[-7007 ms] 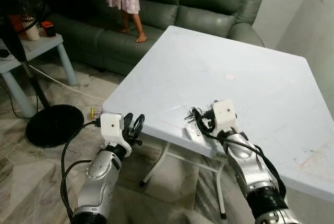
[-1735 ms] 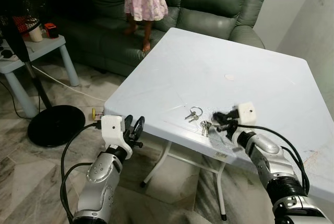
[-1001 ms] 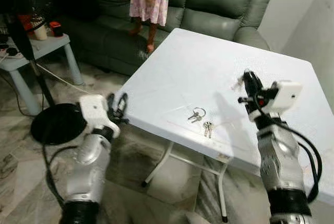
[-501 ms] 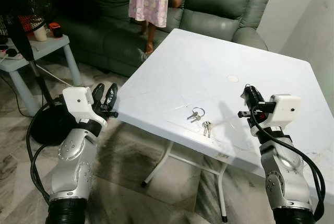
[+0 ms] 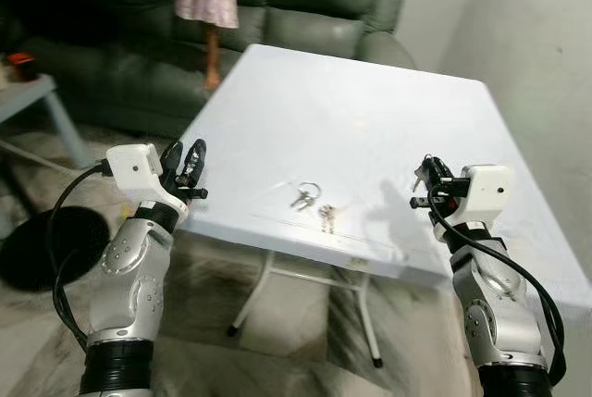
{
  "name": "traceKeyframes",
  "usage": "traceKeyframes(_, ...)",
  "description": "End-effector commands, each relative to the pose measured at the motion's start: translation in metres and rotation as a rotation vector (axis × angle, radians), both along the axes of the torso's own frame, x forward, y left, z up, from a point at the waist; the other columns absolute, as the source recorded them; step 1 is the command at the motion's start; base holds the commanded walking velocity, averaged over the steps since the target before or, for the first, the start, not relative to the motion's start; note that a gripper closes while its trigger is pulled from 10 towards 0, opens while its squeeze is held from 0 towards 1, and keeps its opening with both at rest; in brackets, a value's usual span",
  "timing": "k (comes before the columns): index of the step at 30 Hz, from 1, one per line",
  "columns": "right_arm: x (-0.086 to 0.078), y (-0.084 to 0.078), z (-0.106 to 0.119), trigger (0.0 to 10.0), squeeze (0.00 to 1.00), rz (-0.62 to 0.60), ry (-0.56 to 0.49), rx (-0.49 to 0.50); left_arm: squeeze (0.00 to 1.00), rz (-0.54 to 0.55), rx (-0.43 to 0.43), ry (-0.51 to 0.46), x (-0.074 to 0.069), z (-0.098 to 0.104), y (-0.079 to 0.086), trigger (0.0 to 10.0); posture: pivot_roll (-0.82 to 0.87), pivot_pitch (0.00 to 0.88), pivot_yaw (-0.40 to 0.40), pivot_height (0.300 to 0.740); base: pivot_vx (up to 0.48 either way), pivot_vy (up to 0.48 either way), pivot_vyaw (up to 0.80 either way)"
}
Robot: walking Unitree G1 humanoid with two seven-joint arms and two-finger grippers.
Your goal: Hang keys on a hook
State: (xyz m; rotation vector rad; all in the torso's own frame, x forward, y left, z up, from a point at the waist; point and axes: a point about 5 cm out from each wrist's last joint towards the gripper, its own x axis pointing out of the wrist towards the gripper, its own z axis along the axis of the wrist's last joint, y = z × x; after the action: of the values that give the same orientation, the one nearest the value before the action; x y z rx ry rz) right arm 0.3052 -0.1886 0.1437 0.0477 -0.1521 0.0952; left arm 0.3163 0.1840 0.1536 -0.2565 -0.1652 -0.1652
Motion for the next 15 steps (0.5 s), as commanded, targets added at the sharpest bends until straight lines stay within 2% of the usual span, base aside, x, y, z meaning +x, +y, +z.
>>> traceKeyframes(1, 0.0006, -0.0019, 0.0071, 10.0, 0.00, -0.009, -0.018, -0.014, 0.00, 0.002, 0.001, -0.004, 0.0032, 0.0039, 0.0003, 10.0, 0.18, 0.000, -0.102, 0.736, 0.000, 0.000, -0.74)
traceKeyframes(15, 0.0028, -0.0012, 0.0070, 10.0, 0.00, 0.001, -0.007, -0.029, 0.00, 0.027, 0.011, 0.001, 0.0034, 0.0015, 0.0029, 10.0, 0.19, 0.000, -0.121, 0.736, 0.000, 0.000, -0.74)
